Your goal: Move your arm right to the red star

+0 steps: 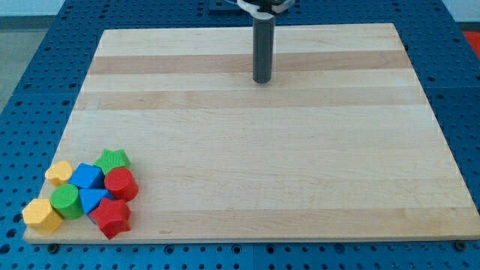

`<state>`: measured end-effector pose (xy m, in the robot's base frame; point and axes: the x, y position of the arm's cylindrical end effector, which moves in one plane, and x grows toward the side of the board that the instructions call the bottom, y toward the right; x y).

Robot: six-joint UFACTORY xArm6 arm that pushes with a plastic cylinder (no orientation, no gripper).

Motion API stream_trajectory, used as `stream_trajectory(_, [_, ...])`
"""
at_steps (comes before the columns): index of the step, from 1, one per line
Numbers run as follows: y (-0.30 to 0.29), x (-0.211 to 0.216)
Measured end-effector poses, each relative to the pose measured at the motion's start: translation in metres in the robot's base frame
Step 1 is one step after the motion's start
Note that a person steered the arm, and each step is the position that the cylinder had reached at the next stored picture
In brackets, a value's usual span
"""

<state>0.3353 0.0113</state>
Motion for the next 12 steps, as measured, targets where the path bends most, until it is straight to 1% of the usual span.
stream_trajectory(1, [-0.065,-0.010])
stream_trajectory(4, [-0.254,-0.009])
stream_trajectory(5, [-0.311,0.009])
stream_trajectory(6, [-0.316,0.020])
stream_trajectory(7, [-0.316,0.088])
stream_trajectory(8, [-0.316,0.088])
stream_trajectory(9, [-0.299,0.085])
stream_trajectory(10, [-0.250,0.064])
stream_trajectory(11, [-0.174,0.081])
stream_trajectory(12, [-0.096,0.119])
